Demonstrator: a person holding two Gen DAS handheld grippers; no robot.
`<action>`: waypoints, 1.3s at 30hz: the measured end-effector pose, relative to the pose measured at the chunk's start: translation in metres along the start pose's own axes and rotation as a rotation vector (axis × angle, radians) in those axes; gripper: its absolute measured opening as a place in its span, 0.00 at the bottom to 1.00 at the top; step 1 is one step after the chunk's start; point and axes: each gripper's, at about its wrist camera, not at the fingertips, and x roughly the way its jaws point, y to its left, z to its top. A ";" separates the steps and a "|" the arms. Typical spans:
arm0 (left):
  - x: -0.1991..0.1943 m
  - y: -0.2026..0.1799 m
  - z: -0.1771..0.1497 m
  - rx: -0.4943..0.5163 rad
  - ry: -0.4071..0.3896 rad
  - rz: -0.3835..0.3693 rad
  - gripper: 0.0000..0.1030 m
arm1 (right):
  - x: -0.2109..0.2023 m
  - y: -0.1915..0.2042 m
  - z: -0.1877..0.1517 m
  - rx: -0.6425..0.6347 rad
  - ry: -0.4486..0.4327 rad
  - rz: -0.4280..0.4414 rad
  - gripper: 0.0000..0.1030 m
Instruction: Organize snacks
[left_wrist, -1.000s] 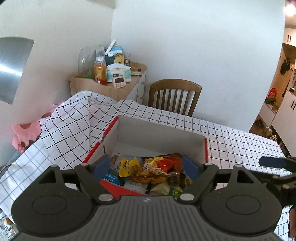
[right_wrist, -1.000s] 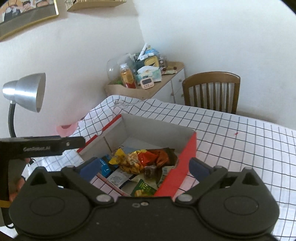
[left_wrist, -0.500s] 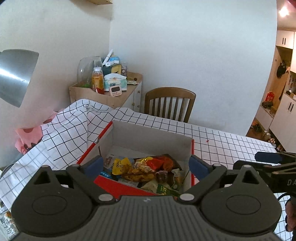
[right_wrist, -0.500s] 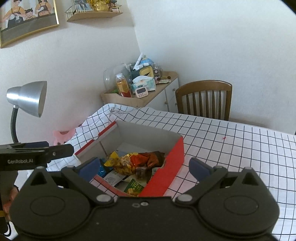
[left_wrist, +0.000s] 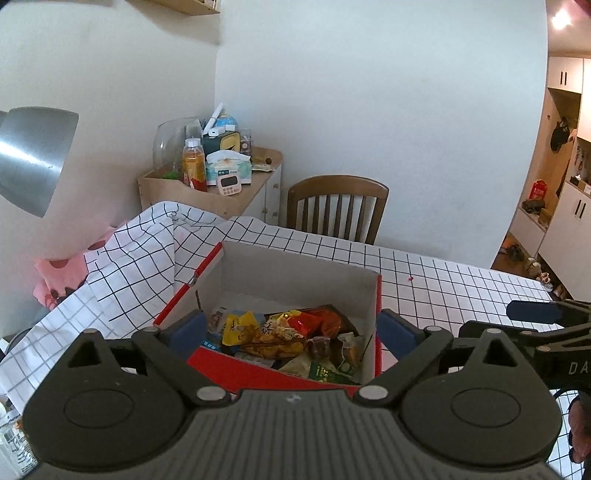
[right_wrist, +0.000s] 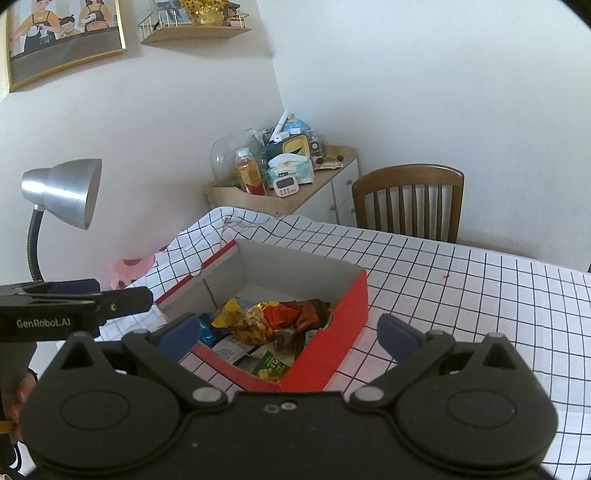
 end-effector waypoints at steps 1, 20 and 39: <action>0.000 0.000 0.000 0.000 0.002 -0.002 0.96 | -0.001 0.000 0.000 0.002 -0.001 0.000 1.00; -0.003 -0.003 -0.003 0.010 0.017 0.007 0.96 | -0.006 0.001 -0.003 0.027 -0.001 -0.006 1.00; 0.000 -0.011 -0.003 0.033 0.011 0.010 0.96 | -0.004 -0.003 -0.005 0.050 0.006 -0.009 1.00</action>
